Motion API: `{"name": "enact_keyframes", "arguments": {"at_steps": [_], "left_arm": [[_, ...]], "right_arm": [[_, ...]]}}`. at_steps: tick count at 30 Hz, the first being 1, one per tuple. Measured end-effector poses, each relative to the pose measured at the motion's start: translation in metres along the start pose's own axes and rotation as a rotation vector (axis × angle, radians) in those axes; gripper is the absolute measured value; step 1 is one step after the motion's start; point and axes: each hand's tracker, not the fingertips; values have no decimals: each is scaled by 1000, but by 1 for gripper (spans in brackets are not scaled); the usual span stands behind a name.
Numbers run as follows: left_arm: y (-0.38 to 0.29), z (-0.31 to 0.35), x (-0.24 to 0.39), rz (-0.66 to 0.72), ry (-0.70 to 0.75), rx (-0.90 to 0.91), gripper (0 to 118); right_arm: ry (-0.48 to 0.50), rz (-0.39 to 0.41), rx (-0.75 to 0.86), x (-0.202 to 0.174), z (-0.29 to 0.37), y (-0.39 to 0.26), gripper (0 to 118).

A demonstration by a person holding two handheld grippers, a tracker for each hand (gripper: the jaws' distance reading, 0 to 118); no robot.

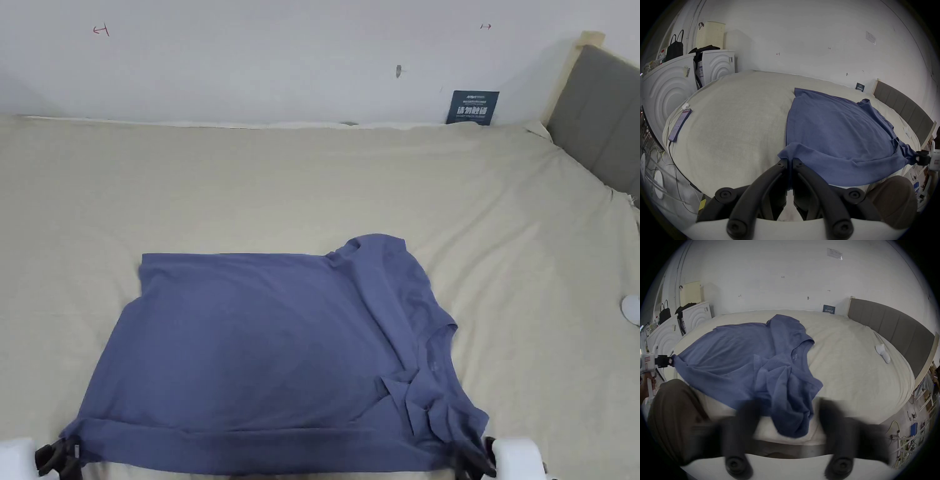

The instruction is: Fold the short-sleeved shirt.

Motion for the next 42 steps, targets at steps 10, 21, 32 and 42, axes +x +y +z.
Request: {"name": "enact_keyframes", "arguments": {"at_steps": [10,21,32,42], "left_arm": [[7,21,7,54,22,33,5],[-9,57,9,142,27,96,5],[0,64,6,155,41,140,5],[67,-2,26,173,57,92,5]], "right_arm": [[-39,-16,142,10,41,15,2],[-60,-68,286,13,88,29,2],[-83,-57,268,8,83,29,2],[-58,-12,217,31,8,96,2]]}}
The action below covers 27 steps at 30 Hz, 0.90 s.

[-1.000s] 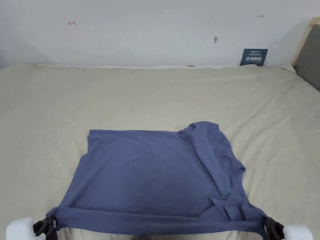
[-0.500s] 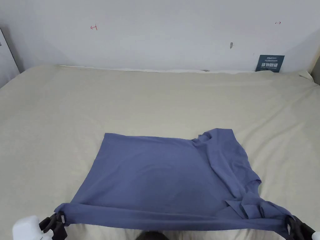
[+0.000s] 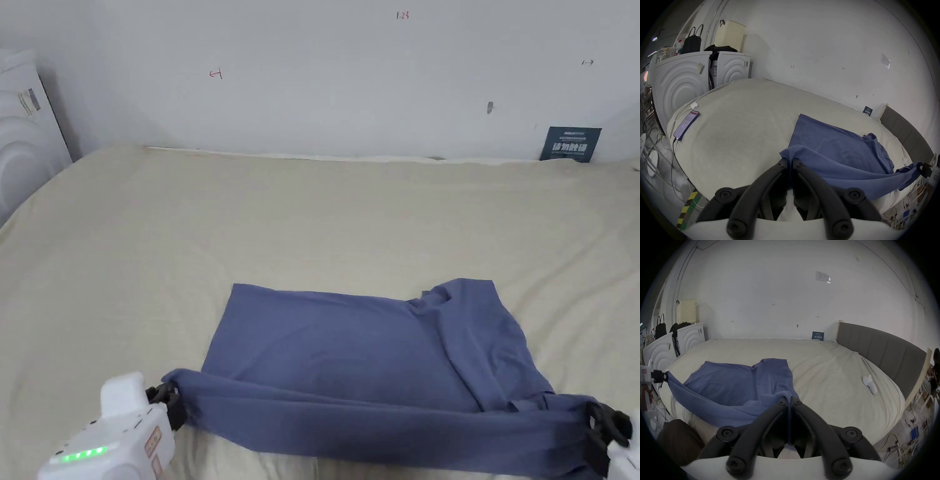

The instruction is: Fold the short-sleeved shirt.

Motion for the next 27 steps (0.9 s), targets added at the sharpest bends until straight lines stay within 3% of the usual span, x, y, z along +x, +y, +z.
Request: {"name": "enact_keyframes", "arguments": {"at_steps": [9,13,16,17,18,19,20,21,22,23,25,27], "left_arm": [[18,-75,15,-81,32,-112,5],[13,-88,14,-58,9,-89,5],[8,-97,19,-106,29,-116,5],[6,-100,21,-119,32,-112,6],[6,-101,22,-126,27,-108,19],[5,-102,22,-145,30,-102,39],[5,-102,21,-148,38,-106,70],[5,-101,19,-143,41,-108,104],[4,-97,17,-137,42,-96,115],[5,-86,14,-130,40,-49,117],[7,-63,13,-118,40,25,117],[7,-37,15,-93,30,104,117]], "right_arm": [[39,-4,-103,10,-105,4,2],[-1,37,-136,7,-133,3,2],[2,12,-143,5,-145,-1,2],[-1,13,-146,3,-148,-3,2],[-5,16,-149,2,-151,-5,3],[-27,32,-145,-1,-152,-6,8],[-56,63,-127,-5,-148,-6,24],[-82,83,-112,-7,-143,-5,63],[-79,74,-119,-8,-137,-2,98],[-58,45,-107,-7,-127,2,116],[25,-49,55,-9,-95,8,118],[-73,-58,68,-19,-71,17,118]]}}
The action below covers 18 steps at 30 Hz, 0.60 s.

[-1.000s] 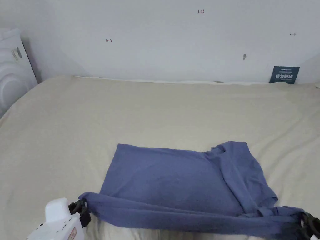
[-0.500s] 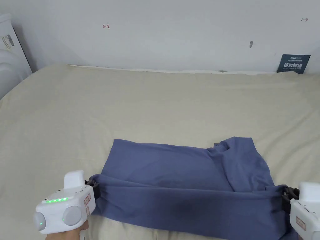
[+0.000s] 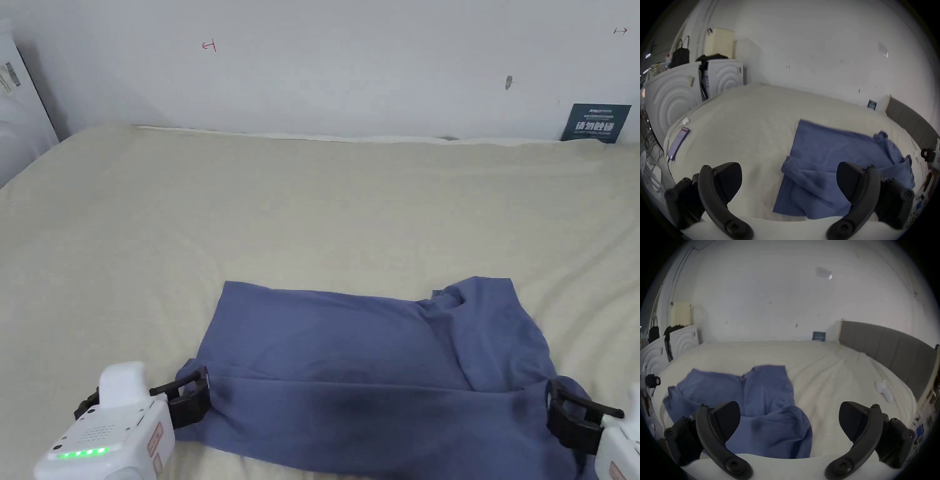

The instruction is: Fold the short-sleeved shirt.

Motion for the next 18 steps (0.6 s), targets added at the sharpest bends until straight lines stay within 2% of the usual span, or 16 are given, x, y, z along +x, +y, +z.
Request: {"name": "enact_keyframes", "arguments": {"at_steps": [5,10,12,13,14,15,16,17,18], "left_arm": [[11,72,20,-54,-2,156,117],[13,128,39,-81,-36,239,114],[12,144,44,-130,-20,270,109],[10,153,46,-153,-5,292,99],[7,160,47,-175,3,306,77],[0,161,48,-127,-14,268,32],[-4,159,45,-139,-29,270,9],[-7,155,42,-141,-49,272,9],[-10,151,40,-136,-71,201,9]], "right_arm": [[18,-62,146,-10,71,14,118],[51,-24,208,-29,130,16,118],[69,-20,199,-35,146,15,118],[76,-18,199,-36,152,14,112],[84,-17,207,-38,159,12,96],[84,-14,214,-41,163,10,53],[76,-11,217,-43,165,9,16],[72,-11,221,-44,165,7,0],[83,-25,219,-41,166,6,0]]}}
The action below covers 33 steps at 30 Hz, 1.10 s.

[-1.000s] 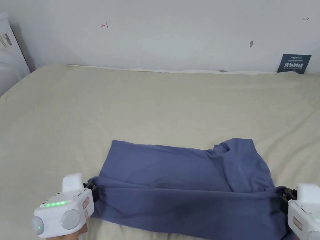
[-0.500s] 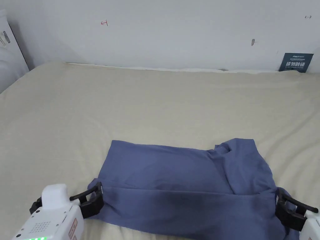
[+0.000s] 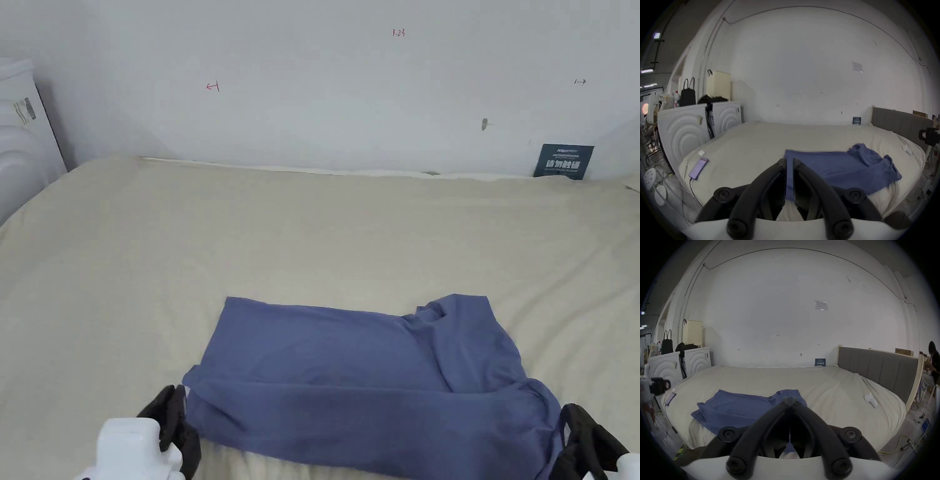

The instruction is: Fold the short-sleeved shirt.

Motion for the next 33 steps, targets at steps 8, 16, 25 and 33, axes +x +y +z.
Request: {"name": "enact_keyframes", "arguments": {"at_steps": [8,16,25,33], "left_arm": [[-14,-49,-34,98,39,-182,9],[-52,-157,-59,-11,133,-389,117],[-72,-177,-35,-141,-46,-554,28],[-65,-156,-23,-125,-18,-556,9]], "right_arm": [[-1,-21,-55,16,-2,-5,0],[-9,-8,-135,27,-21,-20,0],[6,13,-305,49,-42,-40,0],[83,-37,-503,79,-96,-92,116]]}}
